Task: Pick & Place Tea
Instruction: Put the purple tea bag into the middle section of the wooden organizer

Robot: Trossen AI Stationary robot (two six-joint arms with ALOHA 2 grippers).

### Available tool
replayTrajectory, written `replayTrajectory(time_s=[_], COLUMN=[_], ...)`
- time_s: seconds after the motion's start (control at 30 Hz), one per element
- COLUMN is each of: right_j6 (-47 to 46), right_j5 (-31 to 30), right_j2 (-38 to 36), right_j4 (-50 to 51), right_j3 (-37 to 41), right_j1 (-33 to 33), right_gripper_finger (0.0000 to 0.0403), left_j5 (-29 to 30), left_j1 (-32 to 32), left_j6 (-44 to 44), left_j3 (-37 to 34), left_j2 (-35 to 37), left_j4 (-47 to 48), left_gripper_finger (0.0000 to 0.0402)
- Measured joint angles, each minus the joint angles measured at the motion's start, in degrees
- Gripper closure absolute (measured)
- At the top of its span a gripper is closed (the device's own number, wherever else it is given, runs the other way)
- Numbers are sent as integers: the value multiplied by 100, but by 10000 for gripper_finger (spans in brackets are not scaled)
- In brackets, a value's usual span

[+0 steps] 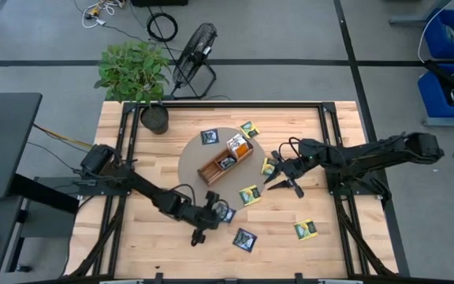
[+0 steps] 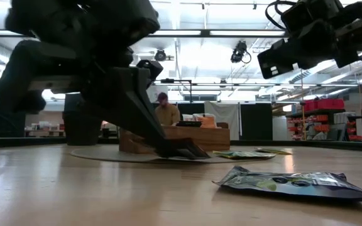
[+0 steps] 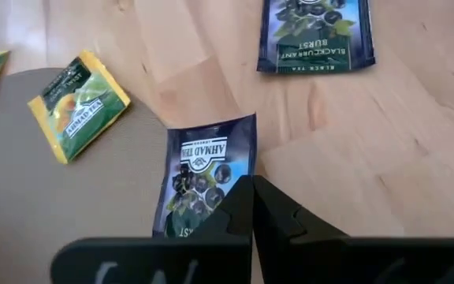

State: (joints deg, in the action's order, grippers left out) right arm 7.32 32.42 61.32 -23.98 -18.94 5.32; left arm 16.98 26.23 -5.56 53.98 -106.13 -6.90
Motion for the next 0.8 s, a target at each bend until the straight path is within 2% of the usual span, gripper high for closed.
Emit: replayTrajectory(time_s=[0.27, 0.53, 0.8], right_j6=[-693, -985, -697], right_j5=[-53, 62, -232], right_j2=[649, 1559, 1987], right_j4=[-463, -1848, -1736], right_j3=[-7, -7, -88], right_j1=[-31, -326, -463], right_gripper_finger=[284, 284, 284], left_j5=[967, 1119, 938], left_j1=[307, 408, 392], left_j6=[-260, -602, -354], left_j3=[24, 306, 337], left_j2=[4, 11, 13], left_j4=[9, 31, 320], left_gripper_finger=[399, 400, 395])
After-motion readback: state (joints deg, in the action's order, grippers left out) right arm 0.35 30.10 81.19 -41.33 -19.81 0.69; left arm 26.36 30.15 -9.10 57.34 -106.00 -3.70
